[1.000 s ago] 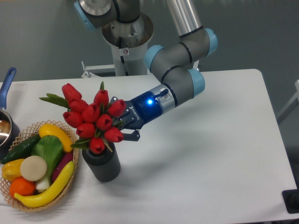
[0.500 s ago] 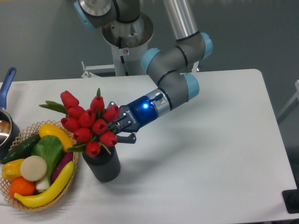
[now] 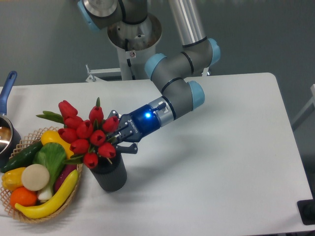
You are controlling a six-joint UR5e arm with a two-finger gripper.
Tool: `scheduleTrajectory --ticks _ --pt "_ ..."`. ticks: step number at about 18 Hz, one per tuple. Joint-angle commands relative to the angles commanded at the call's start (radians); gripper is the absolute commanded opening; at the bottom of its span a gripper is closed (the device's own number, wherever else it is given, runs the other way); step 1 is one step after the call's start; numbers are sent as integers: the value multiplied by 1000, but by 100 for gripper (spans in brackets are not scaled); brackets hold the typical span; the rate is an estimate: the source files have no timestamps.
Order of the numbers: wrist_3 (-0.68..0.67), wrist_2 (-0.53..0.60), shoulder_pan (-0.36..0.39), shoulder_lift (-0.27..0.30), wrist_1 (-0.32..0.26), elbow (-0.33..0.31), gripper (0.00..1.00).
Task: Insert the flowers into the vase
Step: 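Lower the tulip stems into the vase opening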
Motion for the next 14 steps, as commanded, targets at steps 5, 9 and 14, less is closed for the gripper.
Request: scheduleTrajectory --ticks 5,9,14 --pt "17 0 0 -9 0 0 17" --pt "19 0 0 -9 0 -8 21" --pt "17 14 0 -2 0 -12 32"
